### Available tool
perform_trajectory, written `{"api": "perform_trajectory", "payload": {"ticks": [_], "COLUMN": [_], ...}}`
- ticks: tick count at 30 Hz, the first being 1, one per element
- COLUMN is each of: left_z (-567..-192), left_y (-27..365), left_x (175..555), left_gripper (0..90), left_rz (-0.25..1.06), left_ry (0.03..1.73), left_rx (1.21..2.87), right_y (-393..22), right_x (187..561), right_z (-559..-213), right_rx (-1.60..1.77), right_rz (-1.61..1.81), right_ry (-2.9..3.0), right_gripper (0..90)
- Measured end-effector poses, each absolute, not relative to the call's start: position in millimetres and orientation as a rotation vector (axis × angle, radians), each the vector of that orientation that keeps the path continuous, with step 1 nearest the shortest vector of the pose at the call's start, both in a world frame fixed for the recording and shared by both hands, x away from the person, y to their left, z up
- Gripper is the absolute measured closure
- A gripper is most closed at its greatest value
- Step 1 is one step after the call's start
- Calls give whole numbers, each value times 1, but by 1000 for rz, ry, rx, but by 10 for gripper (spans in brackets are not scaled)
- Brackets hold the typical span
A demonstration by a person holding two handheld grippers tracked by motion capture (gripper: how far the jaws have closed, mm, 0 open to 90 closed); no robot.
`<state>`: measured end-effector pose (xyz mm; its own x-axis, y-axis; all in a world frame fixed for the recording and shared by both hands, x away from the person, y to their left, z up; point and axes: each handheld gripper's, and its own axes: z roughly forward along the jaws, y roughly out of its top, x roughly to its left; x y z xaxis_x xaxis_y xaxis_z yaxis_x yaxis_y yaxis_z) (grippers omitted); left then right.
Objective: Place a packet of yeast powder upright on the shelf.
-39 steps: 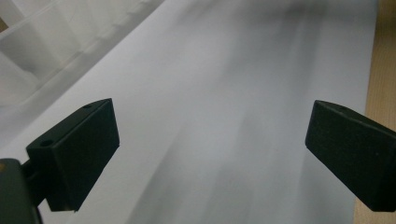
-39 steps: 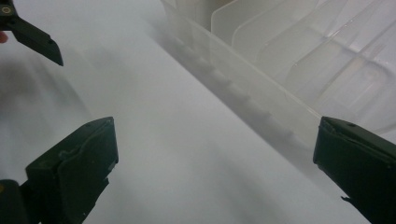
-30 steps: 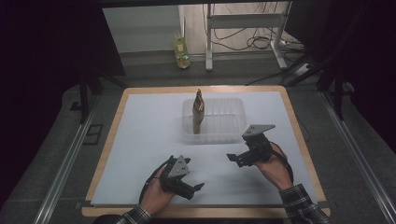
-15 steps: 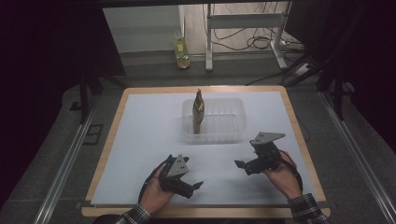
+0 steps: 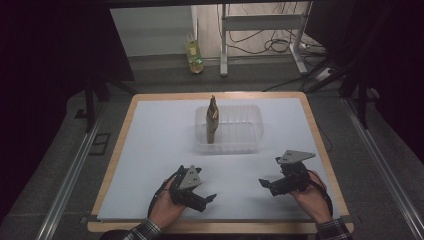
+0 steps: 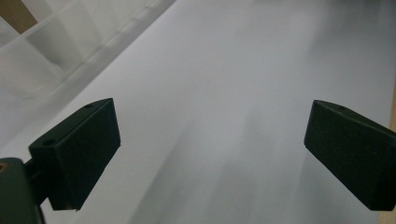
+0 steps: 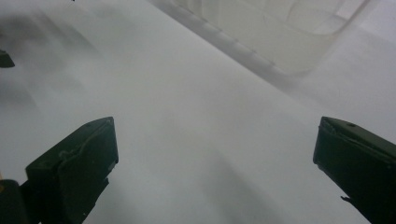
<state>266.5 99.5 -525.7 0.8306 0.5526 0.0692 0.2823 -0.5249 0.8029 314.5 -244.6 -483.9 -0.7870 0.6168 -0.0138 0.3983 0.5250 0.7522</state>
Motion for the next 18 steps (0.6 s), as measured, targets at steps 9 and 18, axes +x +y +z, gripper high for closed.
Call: {"api": "perform_trajectory", "payload": {"ticks": [9,18], "left_z": [-528,-529], "left_y": [100,99], "left_x": [268,269], "left_gripper": [31,30], "left_rz": [398,410], "left_ry": [615,611], "left_rx": [2157,2170], "right_y": [-263,-280], "right_x": [305,301], "right_z": [-493,-506], "right_rx": [914,993], "right_rz": [1111,1039], "right_ry": [2472,2480], "right_gripper": [3,3]}}
